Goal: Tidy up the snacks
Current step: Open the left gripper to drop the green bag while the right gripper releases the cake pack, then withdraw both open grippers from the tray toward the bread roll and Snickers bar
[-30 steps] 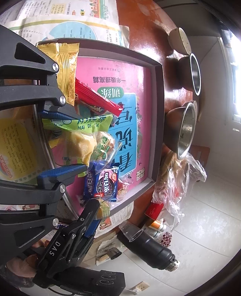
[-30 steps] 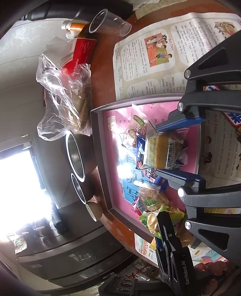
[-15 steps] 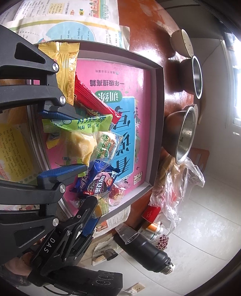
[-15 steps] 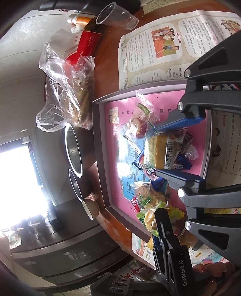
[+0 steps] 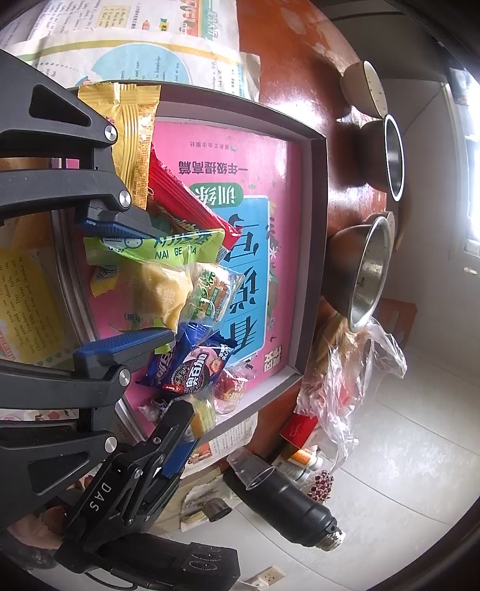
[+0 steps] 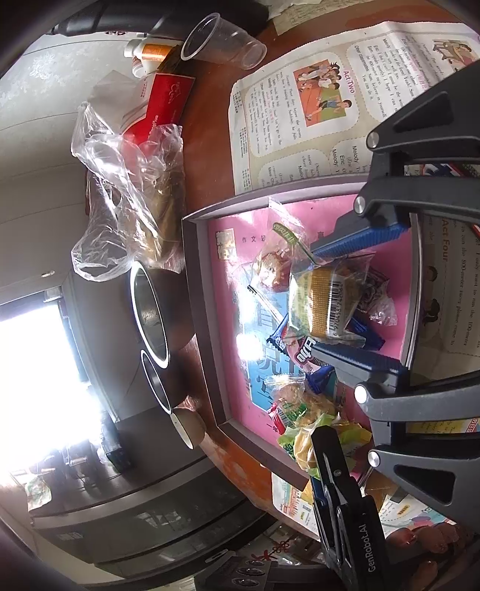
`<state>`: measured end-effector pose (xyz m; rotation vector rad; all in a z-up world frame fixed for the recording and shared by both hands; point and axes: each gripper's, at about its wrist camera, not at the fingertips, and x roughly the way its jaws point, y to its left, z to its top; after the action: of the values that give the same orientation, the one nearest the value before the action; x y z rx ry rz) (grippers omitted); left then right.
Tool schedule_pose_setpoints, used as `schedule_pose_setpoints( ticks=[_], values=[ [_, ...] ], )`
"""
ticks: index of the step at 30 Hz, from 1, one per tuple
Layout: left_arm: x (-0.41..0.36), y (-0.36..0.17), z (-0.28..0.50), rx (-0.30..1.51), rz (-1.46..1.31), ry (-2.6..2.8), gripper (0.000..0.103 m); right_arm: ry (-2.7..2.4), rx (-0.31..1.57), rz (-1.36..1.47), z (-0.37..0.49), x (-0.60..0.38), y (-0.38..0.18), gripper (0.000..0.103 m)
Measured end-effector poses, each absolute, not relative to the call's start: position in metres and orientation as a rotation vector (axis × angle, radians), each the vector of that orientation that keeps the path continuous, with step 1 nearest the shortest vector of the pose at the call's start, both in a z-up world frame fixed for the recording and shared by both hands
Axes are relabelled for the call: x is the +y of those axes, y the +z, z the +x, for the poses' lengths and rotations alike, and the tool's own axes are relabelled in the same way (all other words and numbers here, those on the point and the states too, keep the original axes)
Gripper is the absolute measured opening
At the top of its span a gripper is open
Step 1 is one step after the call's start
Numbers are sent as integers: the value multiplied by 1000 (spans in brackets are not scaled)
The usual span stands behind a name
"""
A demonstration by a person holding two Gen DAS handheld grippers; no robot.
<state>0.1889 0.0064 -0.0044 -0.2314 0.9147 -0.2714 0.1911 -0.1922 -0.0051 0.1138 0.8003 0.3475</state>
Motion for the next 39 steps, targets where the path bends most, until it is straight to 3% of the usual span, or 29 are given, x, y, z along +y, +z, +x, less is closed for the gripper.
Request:
schedule_pose_setpoints(
  ticks=[2,10,14,20,39],
  values=[
    [6,-5,189,916,-232,-269,45,344,803,124,191,-194,-5,56],
    [5,-5,189,920,-235,-266,49,322,799,138,189,-199,-4,62],
    [4,-4,188,921,-231,-258,60,320,806,151,189,-202,-5,63],
    [6,-1,187,911,-229,-252,66,314,803,157,188,-205,-4,64],
    [9,16,177,868,-226,-235,77,307,775,170,182,-212,5,68]
  ],
)
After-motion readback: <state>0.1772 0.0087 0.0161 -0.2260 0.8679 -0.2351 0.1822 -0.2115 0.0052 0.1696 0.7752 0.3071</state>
